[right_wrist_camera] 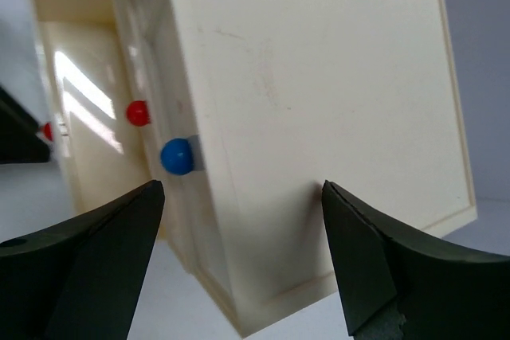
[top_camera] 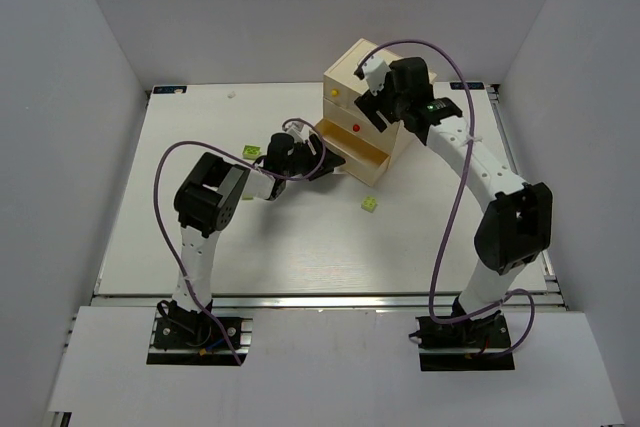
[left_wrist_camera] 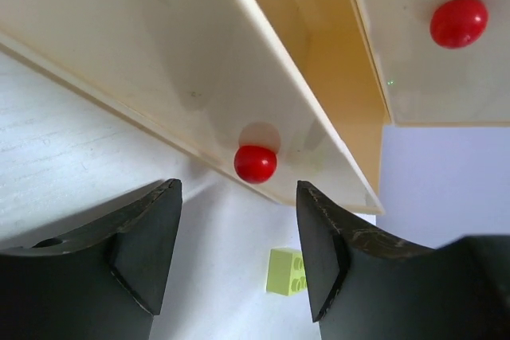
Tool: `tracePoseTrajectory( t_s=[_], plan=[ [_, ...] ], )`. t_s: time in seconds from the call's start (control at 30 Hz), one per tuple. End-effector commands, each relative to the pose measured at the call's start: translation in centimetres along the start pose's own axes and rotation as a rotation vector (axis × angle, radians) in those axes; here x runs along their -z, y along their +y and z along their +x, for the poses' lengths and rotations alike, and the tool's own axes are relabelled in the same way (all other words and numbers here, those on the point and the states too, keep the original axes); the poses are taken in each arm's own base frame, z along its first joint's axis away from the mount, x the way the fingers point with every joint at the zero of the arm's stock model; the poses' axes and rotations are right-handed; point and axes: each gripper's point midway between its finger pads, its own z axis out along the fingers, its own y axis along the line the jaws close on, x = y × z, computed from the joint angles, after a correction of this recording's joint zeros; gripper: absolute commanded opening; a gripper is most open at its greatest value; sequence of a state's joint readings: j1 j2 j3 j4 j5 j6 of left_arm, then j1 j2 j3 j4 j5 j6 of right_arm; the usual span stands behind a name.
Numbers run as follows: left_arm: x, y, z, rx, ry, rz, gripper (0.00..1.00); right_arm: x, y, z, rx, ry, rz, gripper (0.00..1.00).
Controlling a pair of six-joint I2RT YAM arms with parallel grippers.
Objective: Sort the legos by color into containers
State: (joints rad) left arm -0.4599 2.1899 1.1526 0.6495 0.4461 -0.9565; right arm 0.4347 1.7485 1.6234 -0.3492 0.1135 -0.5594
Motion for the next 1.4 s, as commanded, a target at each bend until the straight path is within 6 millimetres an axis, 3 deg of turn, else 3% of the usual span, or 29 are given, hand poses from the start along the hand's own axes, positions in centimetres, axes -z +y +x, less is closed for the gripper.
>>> tracePoseTrajectory(
  t_s=[0.0,0.07,0.17,0.23,0.27,0.3,0.37,0.4,0.47,0.5,0.53,0.57,0.6,0.67,0.73,0.77,0.8,0.83,0.87,0.9,0.93,1.03,1.17,1.3,1.37],
  plan=[
    [1.8,-4.2,-2.3,-0.080,-0.041,0.063,0.69,3.8,2.6,-3.9,-0.086,-0.158,-0.181,0.85],
    [2.7,-5.0,-2.5,-0.115,-0.050,0.062,0.69,5.1,2.9,-5.3,-0.089,-0.228,-0.209,0.86],
    [4.0,-5.4,-2.9,-0.157,-0.067,0.031,0.68,8.7,3.6,-7.6,-0.067,-0.364,-0.263,0.86],
    [5.0,-6.2,-3.4,-0.194,-0.094,0.023,0.68,9.9,4.8,-7.9,-0.045,-0.431,-0.315,0.86],
    [5.3,-6.0,-3.4,-0.199,-0.088,0.001,0.67,11.6,4.8,-8.7,-0.026,-0.485,-0.318,0.86],
    [5.6,-6.2,-3.6,-0.227,-0.091,-0.006,0.66,12.0,6.0,-8.2,-0.023,-0.505,-0.361,0.85],
    [6.5,-6.9,-4.3,-0.248,-0.109,-0.034,0.59,14.1,6.5,-8.8,-0.007,-0.565,-0.388,0.81],
    [6.9,-7.1,-4.5,-0.274,-0.109,-0.048,0.40,14.7,8.4,-8.1,0.001,-0.587,-0.473,0.74],
    [8.3,-7.3,-5.1,-0.300,-0.118,-0.115,0.17,16.4,10.3,-7.1,0.017,-0.608,-0.561,0.61],
    [9.1,-7.3,-5.3,-0.351,-0.119,-0.145,0.08,17.7,12.2,-6.5,0.043,-0.640,-0.667,0.43],
    [9.8,-7.2,-5.5,-0.372,-0.120,-0.171,0.02,17.8,14.0,-4.6,0.050,-0.614,-0.731,0.31],
    [10.8,-6.1,-5.1,-0.382,-0.103,-0.239,0.00,18.9,14.9,-3.9,0.063,-0.632,-0.768,0.17],
    [12.3,-7.2,-5.7,-0.436,-0.127,-0.247,0.00,19.6,16.1,-3.1,0.062,-0.641,-0.820,0.00],
    [14.6,-6.5,-5.3,-0.461,-0.113,-0.328,0.00,19.3,18.0,0.1,0.020,-0.575,-0.851,0.00],
    [17.5,-7.8,-5.9,-0.527,-0.159,-0.352,0.00,17.6,18.4,2.4,-0.014,-0.491,-0.798,0.00],
    [18.8,-7.5,-5.4,-0.541,-0.136,-0.386,0.00,16.6,19.1,4.6,-0.069,-0.411,-0.781,0.04],
    [20.8,-8.4,-6.1,-0.593,-0.177,-0.406,0.07,15.0,18.4,6.3,-0.096,-0.328,-0.697,0.29],
    [21.9,-8.2,-5.6,-0.604,-0.161,-0.430,0.19,14.2,18.2,7.2,-0.105,-0.290,-0.657,0.39],
    [23.4,-6.6,-6.0,-0.636,-0.196,-0.519,0.52,12.7,18.1,9.7,-0.137,-0.195,-0.575,0.55],
    [24.5,-6.4,-6.0,-0.653,-0.222,-0.536,0.65,12.0,17.6,10.4,-0.143,-0.170,-0.530,0.62],
    [26.3,-7.5,-6.5,-0.673,-0.292,-0.527,0.74,11.0,17.5,11.3,-0.154,-0.133,-0.494,0.68],
    [29.5,-6.5,-6.9,-0.720,-0.398,-0.600,0.90,8.9,17.7,14.1,-0.193,0.006,-0.430,0.74],
    [31.1,-6.9,-7.9,-0.743,-0.453,-0.650,0.92,6.4,17.5,15.9,-0.248,0.108,-0.342,0.84],
    [31.1,-6.9,-7.9,-0.750,-0.444,-0.650,0.92,4.6,17.9,14.7,-0.296,0.100,-0.354,0.89],
    [31.1,-6.9,-7.9,-0.755,-0.442,-0.652,0.92,3.5,18.2,15.6,-0.310,0.145,-0.340,0.89]
  ],
)
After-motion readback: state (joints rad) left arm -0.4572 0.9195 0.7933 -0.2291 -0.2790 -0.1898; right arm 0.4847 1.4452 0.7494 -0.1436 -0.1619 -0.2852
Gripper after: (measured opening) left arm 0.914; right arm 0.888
